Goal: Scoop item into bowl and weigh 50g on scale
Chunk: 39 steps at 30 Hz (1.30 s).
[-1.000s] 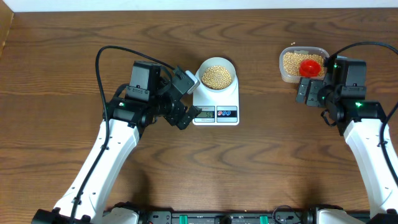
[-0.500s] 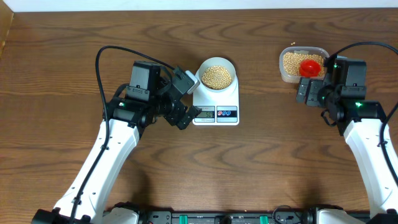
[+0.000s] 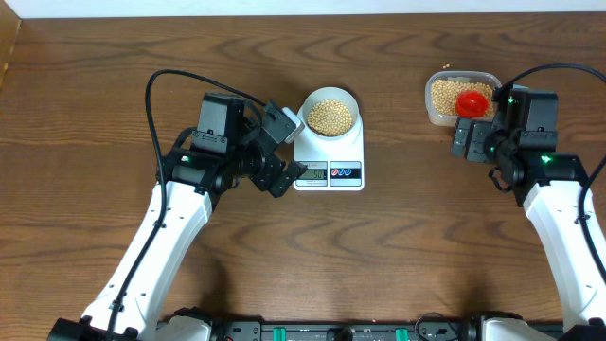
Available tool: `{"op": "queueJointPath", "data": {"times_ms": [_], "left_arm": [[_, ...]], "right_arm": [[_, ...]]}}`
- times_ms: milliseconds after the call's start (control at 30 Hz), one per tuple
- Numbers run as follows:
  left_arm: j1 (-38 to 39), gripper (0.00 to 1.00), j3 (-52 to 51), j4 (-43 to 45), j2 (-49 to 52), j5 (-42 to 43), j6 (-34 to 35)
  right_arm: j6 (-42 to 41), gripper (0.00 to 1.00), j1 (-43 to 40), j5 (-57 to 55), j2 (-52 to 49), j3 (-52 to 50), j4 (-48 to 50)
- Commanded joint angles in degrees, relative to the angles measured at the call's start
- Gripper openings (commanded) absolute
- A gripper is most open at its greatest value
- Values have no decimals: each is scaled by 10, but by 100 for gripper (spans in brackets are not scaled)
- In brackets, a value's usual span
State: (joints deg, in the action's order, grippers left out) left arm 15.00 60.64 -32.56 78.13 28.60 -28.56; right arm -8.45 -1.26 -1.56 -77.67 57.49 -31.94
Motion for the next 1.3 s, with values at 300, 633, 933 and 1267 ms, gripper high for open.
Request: {"op": "queueJointPath", "data": {"times_ms": [300, 633, 933, 1267], "left_arm": [[0, 95, -4, 0, 101, 3, -6], [0, 95, -4, 3, 177, 5, -5], [10, 95, -4, 3, 181, 3, 23], [39, 95, -4, 27, 181, -63, 146]], "right_arm": [[8, 99, 2, -9, 6, 11, 0], [8, 99, 2, -9, 6, 11, 0], [8, 99, 2, -9, 6, 11, 0], [8, 99, 2, -9, 6, 11, 0]]}}
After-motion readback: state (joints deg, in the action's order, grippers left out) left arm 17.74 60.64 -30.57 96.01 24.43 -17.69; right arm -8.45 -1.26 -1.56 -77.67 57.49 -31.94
